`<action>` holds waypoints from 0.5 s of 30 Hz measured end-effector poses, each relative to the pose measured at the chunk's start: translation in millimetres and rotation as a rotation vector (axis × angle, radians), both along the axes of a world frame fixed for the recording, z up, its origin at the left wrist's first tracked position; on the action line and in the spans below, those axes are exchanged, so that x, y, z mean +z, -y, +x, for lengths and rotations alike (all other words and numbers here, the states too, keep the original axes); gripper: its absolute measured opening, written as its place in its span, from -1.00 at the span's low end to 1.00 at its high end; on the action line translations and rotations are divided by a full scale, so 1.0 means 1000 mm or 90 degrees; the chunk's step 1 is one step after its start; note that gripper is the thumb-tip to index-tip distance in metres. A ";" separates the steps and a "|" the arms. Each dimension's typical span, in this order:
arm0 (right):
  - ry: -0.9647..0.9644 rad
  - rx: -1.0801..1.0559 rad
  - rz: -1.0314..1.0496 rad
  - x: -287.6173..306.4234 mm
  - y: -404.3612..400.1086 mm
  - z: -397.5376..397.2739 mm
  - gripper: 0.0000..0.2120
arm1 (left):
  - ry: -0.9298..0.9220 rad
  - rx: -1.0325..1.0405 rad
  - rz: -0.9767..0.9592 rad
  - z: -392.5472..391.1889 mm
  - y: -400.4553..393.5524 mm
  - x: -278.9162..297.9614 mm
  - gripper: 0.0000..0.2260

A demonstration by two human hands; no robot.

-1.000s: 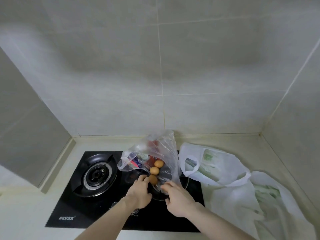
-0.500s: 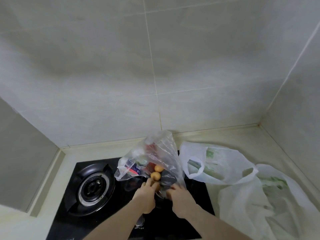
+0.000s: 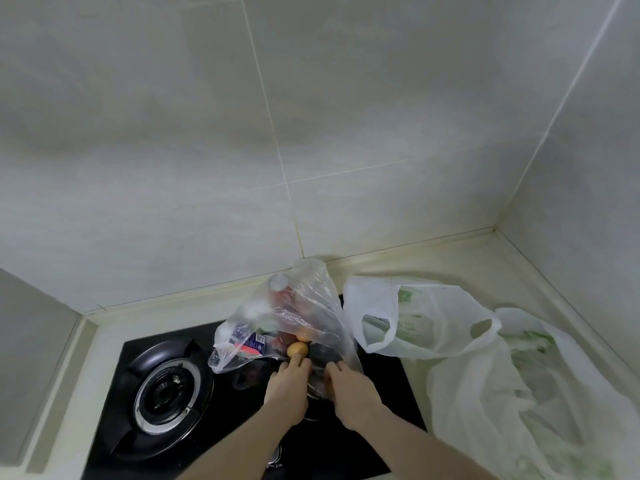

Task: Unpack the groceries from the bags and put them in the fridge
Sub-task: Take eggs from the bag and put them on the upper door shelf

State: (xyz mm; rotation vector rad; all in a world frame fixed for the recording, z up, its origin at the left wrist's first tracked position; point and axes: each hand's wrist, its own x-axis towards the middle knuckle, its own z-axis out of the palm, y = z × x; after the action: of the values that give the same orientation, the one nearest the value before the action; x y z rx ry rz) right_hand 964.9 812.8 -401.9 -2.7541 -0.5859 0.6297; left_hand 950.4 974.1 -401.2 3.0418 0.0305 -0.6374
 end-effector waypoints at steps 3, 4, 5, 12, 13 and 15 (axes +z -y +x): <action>0.008 0.002 0.001 -0.005 0.001 0.000 -0.47 | 0.002 0.007 -0.012 0.000 0.000 -0.003 -0.50; 0.006 0.008 -0.002 -0.007 0.002 0.000 -0.48 | 0.001 0.005 -0.015 0.001 0.000 -0.003 -0.51; 0.005 0.017 -0.009 -0.009 0.003 0.000 -0.50 | -0.003 0.003 -0.017 0.002 0.000 -0.003 -0.53; -0.009 0.007 0.091 -0.010 0.008 0.002 -0.60 | 0.017 0.010 -0.065 -0.002 -0.003 -0.003 -0.54; -0.015 -0.004 0.116 -0.009 0.010 0.002 -0.62 | 0.023 0.020 -0.081 -0.005 -0.003 -0.003 -0.57; -0.034 -0.032 0.165 -0.008 0.013 0.001 -0.64 | 0.042 0.052 -0.117 -0.009 -0.004 -0.002 -0.64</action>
State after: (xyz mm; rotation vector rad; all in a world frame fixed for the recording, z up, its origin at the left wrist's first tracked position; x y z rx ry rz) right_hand 965.8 800.2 -409.7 -2.4947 -0.5424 0.5694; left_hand 941.4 977.8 -402.9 2.8655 0.0888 -0.5039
